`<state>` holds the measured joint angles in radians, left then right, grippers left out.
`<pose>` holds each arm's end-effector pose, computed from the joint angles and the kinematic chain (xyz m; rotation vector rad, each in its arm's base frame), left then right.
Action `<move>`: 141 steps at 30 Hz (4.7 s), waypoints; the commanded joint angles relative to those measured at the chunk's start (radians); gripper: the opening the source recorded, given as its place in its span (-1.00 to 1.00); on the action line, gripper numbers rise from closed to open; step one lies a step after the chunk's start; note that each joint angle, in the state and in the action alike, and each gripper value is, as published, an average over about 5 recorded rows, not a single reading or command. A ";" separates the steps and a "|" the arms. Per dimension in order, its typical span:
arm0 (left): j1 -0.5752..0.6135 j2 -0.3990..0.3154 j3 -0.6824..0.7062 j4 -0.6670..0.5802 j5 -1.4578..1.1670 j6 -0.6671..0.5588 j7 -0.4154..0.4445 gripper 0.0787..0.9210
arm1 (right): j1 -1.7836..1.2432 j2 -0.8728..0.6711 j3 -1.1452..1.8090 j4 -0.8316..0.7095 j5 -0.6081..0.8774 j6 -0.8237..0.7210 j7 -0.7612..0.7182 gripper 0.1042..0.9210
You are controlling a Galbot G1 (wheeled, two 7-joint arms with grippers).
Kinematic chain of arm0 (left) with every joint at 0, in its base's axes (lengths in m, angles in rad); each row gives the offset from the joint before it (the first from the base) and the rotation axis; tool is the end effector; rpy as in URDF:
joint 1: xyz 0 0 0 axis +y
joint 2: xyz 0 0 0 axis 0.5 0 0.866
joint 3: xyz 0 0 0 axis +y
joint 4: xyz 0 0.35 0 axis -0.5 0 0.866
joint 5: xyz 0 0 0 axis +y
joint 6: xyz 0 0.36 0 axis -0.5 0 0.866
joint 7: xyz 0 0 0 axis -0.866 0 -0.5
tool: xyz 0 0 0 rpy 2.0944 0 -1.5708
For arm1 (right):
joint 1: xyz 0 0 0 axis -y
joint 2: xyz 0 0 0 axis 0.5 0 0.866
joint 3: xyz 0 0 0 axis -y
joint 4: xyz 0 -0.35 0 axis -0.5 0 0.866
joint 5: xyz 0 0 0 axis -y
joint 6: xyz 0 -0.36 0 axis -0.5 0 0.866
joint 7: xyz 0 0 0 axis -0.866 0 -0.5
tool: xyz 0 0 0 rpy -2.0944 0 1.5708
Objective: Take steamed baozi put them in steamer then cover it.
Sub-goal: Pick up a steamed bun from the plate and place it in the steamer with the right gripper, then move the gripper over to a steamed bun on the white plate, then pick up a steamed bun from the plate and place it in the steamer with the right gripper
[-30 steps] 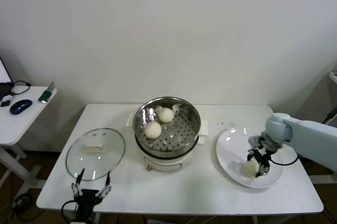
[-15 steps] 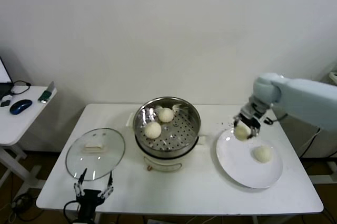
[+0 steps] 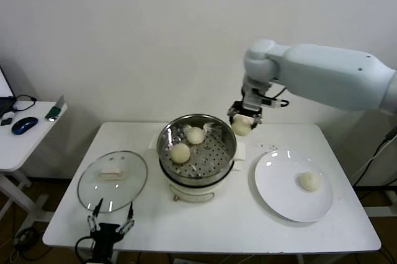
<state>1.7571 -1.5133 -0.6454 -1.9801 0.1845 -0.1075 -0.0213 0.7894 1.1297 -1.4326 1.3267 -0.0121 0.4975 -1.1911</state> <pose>0.1156 0.0519 -0.3684 0.0744 -2.9148 -0.4424 0.5491 0.1062 0.0134 1.9307 -0.2501 2.3168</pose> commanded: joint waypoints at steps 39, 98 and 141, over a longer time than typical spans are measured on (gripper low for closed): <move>-0.021 -0.005 0.013 0.021 0.013 0.011 0.002 0.77 | -0.232 0.275 0.022 -0.089 -0.088 0.068 -0.045 0.73; -0.005 -0.001 0.003 0.008 0.040 0.025 -0.005 0.77 | -0.684 -0.497 0.338 -0.330 0.027 -0.627 0.079 0.76; 0.013 -0.006 0.005 -0.009 0.033 0.014 -0.005 0.77 | -0.342 -0.289 0.101 -0.412 0.293 -0.638 0.123 0.39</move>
<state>1.7674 -1.5183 -0.6434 -1.9781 0.2216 -0.0952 -0.0278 0.2256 0.7586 -1.1609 0.9215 0.0945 -0.1133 -1.0859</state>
